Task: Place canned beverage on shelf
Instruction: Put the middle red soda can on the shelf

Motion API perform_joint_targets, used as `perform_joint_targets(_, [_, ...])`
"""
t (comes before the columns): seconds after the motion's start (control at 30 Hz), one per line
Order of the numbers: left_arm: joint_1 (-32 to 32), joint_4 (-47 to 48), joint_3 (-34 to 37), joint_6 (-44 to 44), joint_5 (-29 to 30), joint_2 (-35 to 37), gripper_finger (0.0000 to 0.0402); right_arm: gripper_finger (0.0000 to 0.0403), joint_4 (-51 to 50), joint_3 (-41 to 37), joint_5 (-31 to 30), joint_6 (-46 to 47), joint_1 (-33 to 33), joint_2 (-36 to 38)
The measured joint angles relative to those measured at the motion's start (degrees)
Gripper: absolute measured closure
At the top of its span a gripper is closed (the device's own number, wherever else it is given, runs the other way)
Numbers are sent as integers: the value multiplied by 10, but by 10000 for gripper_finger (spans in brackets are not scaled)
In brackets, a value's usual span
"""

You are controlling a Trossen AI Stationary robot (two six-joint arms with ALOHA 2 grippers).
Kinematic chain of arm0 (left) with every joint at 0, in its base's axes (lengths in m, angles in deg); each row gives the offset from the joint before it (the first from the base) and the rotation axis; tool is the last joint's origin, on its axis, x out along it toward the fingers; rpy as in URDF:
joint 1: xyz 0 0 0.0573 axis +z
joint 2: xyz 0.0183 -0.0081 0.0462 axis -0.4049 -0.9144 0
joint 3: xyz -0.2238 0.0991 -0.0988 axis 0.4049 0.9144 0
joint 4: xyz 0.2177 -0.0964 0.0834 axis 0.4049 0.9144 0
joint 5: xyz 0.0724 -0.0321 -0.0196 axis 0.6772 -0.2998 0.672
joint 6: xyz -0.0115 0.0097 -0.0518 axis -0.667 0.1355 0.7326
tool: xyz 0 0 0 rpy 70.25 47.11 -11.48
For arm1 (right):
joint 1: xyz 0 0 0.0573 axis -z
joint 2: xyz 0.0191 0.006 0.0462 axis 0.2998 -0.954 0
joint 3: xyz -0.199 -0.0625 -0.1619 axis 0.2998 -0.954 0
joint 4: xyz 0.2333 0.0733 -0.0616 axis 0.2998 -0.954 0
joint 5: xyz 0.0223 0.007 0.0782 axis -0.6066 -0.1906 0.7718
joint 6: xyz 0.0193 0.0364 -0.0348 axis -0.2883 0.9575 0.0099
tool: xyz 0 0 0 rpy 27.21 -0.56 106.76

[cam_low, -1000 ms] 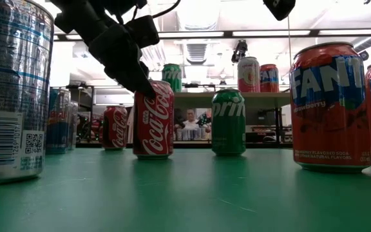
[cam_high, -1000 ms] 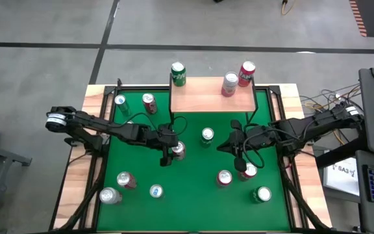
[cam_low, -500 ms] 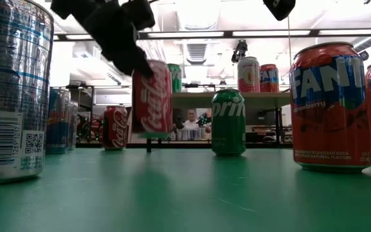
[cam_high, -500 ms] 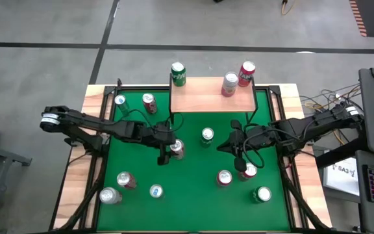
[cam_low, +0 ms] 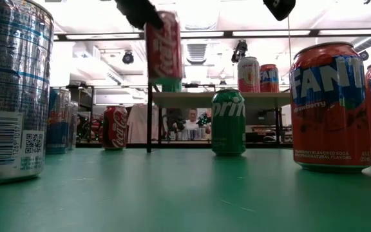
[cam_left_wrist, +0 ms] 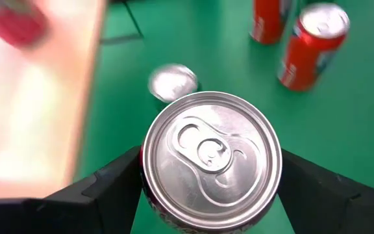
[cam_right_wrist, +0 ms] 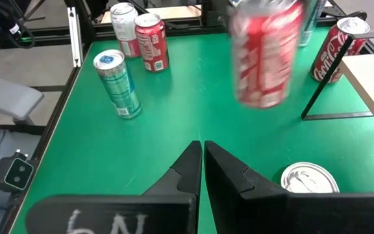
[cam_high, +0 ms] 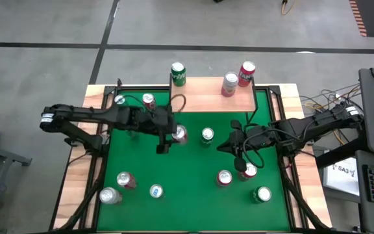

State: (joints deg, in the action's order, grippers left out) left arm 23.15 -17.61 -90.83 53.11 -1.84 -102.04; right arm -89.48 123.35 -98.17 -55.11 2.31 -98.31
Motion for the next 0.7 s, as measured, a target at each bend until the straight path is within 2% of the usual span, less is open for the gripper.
perform_joint_targets(0.33, [96,2,-73,-48,0,-13,116,392,-2,0,0,0,0,0])
perform_joint_targets(0.7, [167,31,-167,-70,-59,-97,116,392,-4,0,0,0,0,0])
